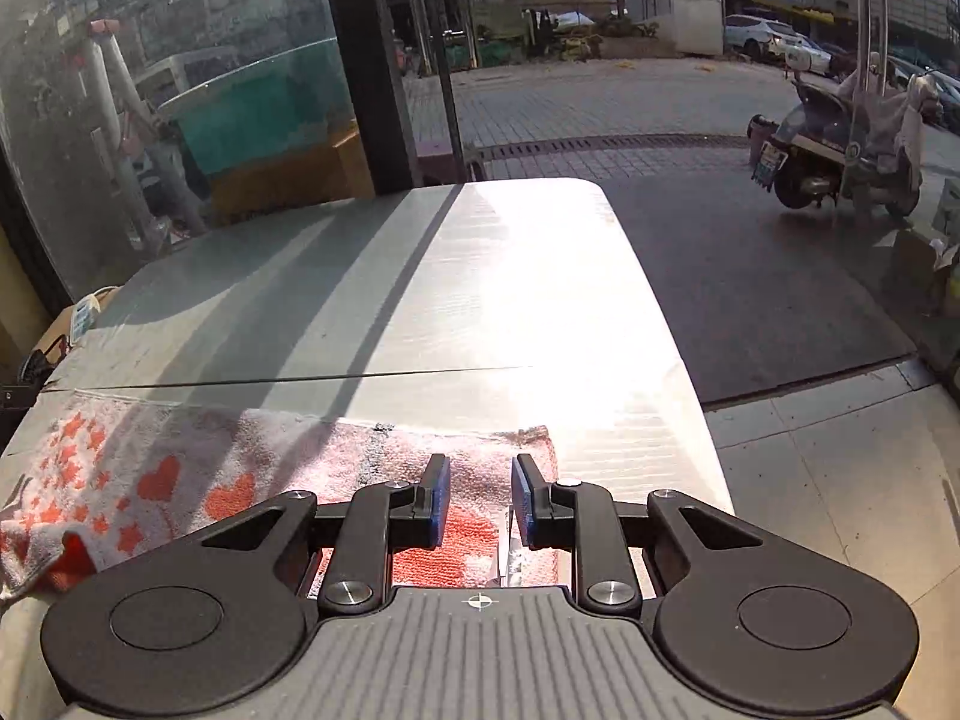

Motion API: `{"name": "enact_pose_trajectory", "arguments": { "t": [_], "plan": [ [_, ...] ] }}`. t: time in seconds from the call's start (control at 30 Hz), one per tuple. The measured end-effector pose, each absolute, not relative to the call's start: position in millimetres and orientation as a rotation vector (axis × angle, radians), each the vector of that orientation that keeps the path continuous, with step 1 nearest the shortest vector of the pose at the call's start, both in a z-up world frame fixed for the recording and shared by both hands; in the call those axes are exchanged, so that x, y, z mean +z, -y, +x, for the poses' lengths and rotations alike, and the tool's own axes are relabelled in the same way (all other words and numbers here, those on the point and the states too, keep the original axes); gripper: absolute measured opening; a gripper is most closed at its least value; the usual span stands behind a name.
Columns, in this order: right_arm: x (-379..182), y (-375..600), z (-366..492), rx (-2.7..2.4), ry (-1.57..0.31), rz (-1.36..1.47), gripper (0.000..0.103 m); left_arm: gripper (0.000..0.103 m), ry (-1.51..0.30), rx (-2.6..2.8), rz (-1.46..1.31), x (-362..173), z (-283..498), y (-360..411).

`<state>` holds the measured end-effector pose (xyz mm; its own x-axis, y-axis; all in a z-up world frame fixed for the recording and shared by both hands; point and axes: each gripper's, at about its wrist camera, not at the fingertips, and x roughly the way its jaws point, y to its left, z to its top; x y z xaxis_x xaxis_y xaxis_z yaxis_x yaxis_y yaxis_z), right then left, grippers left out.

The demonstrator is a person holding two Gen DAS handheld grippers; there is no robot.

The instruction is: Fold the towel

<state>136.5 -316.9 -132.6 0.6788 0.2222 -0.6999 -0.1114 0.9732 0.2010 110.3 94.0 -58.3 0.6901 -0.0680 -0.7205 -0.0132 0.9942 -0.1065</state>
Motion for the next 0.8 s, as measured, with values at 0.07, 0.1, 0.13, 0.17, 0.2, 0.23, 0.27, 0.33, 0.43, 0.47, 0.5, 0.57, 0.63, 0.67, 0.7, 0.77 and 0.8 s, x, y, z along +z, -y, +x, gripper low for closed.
{"name": "enact_pose_trajectory", "arguments": {
  "t": [0.07, 0.1, 0.13, 0.17, 0.2, 0.23, 0.27, 0.33, 0.43, 0.47, 0.5, 0.57, 0.63, 0.67, 0.7, 0.77, 0.8],
  "plan": [
    [-139, 316, 154, 0.196, -0.840, 0.144, 0.024, 0.034, -0.847, -0.104, -0.114, -65, 103, -86],
    [-142, 314, 159, 0.191, -0.846, 0.124, 0.024, 0.034, -0.867, -0.121, -0.111, -70, 100, -82],
    [-146, 311, 164, 0.187, -0.852, 0.105, 0.024, 0.034, -0.885, -0.134, -0.108, -75, 97, -78],
    [-149, 309, 168, 0.183, -0.862, 0.088, 0.024, 0.034, -0.903, -0.154, -0.111, -80, 93, -76],
    [-151, 307, 172, 0.180, -0.870, 0.071, 0.024, 0.034, -0.925, -0.184, -0.117, -86, 88, -73],
    [-153, 304, 173, 0.184, -0.863, 0.046, 0.026, 0.034, -0.943, -0.206, -0.120, -91, 84, -71],
    [-155, 302, 175, 0.188, -0.858, 0.022, 0.034, 0.034, -0.954, -0.219, -0.117, -95, 80, -68],
    [-159, 297, 174, 0.220, -0.866, -0.015, 0.049, 0.034, -0.942, -0.227, -0.077, -98, 69, -64],
    [-163, 286, 170, 0.251, -0.843, -0.118, 0.055, 0.034, -0.936, -0.240, -0.058, -99, 65, -64],
    [-165, 283, 169, 0.256, -0.831, -0.146, 0.054, 0.034, -0.933, -0.244, -0.054, -99, 64, -64],
    [-165, 284, 172, 0.255, -0.839, -0.130, 0.049, 0.034, -0.930, -0.249, -0.050, -99, 64, -65],
    [-164, 288, 182, 0.232, -0.839, -0.109, 0.028, 0.034, -0.925, -0.255, -0.046, -99, 65, -65],
    [-164, 289, 195, 0.210, -0.837, -0.102, 0.013, 0.034, -0.919, -0.260, -0.044, -100, 68, -66],
    [-164, 289, 203, 0.201, -0.838, -0.096, 0.010, 0.034, -0.917, -0.262, -0.043, -100, 70, -66],
    [-165, 288, 210, 0.194, -0.837, -0.089, 0.010, 0.034, -0.914, -0.263, -0.041, -100, 73, -66],
    [-166, 287, 227, 0.170, -0.832, -0.066, 0.010, 0.034, -0.912, -0.263, -0.039, -100, 80, -66],
    [-167, 289, 234, 0.152, -0.826, -0.030, 0.011, 0.034, -0.914, -0.264, -0.038, -100, 84, -65]
  ]
}}
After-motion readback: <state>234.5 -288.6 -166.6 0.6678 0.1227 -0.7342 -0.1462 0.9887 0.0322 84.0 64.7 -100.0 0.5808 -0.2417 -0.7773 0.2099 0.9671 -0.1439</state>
